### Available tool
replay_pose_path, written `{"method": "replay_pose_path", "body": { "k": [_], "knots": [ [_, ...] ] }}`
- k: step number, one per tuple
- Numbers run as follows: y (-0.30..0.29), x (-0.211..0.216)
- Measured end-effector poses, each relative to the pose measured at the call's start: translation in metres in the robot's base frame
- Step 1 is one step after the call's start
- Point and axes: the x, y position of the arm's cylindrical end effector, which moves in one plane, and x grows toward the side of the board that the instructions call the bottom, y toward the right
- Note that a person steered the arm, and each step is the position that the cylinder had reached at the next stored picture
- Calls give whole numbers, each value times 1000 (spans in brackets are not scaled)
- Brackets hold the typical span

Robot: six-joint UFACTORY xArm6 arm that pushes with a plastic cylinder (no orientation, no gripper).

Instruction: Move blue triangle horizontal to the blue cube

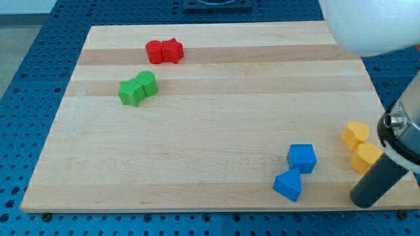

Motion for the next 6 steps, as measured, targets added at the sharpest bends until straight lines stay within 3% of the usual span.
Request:
{"method": "replay_pose_path", "body": {
  "k": [3,6],
  "knots": [
    [-73,-5],
    [-104,-6]
  ]
}}
